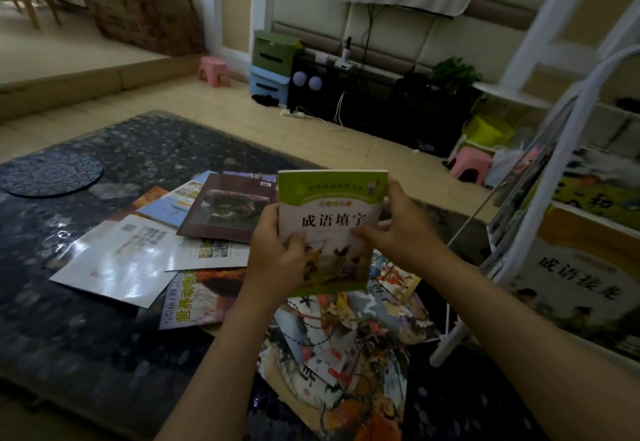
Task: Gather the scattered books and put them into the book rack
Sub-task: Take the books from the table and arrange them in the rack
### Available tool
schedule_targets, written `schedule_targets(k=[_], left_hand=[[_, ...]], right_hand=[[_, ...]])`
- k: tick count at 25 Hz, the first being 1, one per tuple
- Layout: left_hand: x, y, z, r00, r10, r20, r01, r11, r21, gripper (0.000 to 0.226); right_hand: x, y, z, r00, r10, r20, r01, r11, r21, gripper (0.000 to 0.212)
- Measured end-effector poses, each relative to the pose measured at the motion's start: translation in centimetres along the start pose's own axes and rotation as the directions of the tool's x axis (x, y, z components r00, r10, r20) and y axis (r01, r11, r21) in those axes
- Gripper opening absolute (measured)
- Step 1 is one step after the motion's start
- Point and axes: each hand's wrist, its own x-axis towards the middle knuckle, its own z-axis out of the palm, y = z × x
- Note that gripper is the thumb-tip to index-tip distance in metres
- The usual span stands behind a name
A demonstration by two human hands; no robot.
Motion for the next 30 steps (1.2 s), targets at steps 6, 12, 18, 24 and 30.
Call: schedule_targets(k=[6, 12, 18, 24, 30], left_hand=[[-0.3, -1.0, 0.9, 0.987, -0.010, 0.158, -0.012, 0.990, 0.138, 0.060], [-0.7, -1.2, 1.0, 0.945, 0.221, 0.239, -0.314, 0.813, 0.491, 0.111], [-0.9, -1.0, 0.9, 0.963, 0.051, 0.265, -0.204, 0.777, 0.595, 0.106], [-1.0, -0.3, 1.2, 0.961, 0.032, 0.274, -0.193, 0.787, 0.585, 0.103], [-1.9, 4.0, 3.4, 0.939, 0.227, 0.260, -0.326, 0.831, 0.451, 0.096]], right_hand=[[-2.5, 1.4, 1.6, 0.982, 0.033, -0.187, -0.039, 0.999, -0.031, 0.085], [-3.2, 2.0, 2.0, 0.978, -0.123, -0.167, 0.065, 0.946, -0.318, 0.085], [-4.1, 3.8, 4.0, 0.982, -0.075, -0.172, 0.023, 0.958, -0.284, 0.074], [-5.1, 4.3, 4.6, 0.969, -0.065, -0.239, 0.003, 0.968, -0.250, 0.073], [-7.8, 1.0, -1.7, 0.947, -0.210, -0.242, 0.106, 0.917, -0.384, 0.082]])
